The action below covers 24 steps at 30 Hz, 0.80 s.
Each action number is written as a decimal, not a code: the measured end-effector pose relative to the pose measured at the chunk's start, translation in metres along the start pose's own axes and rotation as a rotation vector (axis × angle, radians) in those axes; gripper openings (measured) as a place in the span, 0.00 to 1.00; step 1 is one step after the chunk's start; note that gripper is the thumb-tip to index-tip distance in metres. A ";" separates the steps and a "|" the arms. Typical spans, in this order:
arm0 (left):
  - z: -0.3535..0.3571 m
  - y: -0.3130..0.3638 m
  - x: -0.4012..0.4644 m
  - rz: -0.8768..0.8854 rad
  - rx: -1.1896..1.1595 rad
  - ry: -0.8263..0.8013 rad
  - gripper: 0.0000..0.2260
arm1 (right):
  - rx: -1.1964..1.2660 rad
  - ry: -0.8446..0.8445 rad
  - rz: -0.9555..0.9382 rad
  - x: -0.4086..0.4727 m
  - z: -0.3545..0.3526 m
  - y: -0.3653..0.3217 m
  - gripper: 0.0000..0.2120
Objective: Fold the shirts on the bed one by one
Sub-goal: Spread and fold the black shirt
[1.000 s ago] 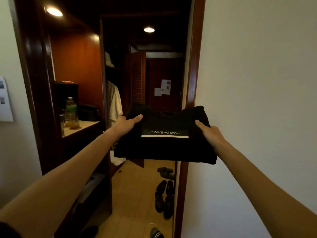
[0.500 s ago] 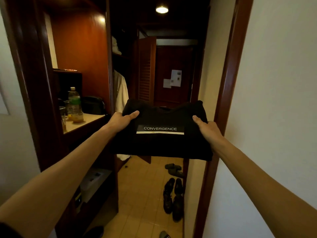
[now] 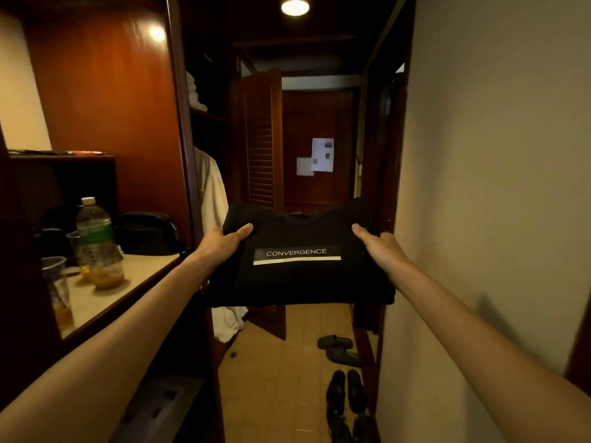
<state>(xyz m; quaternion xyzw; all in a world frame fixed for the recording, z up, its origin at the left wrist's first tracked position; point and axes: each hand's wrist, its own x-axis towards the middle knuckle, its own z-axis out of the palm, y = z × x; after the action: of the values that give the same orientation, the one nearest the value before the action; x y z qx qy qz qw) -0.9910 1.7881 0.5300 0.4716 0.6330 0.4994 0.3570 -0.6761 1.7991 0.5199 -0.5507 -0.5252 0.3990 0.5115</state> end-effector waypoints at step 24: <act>0.073 -0.083 0.534 0.014 -0.026 0.237 0.28 | -0.042 -0.178 -0.002 0.537 0.216 0.078 0.15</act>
<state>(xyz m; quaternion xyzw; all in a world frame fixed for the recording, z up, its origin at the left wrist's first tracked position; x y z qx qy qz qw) -1.1043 2.3140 0.4418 0.4090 0.6609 0.5622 0.2825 -0.8040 2.3664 0.4620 -0.5229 -0.5776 0.4348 0.4514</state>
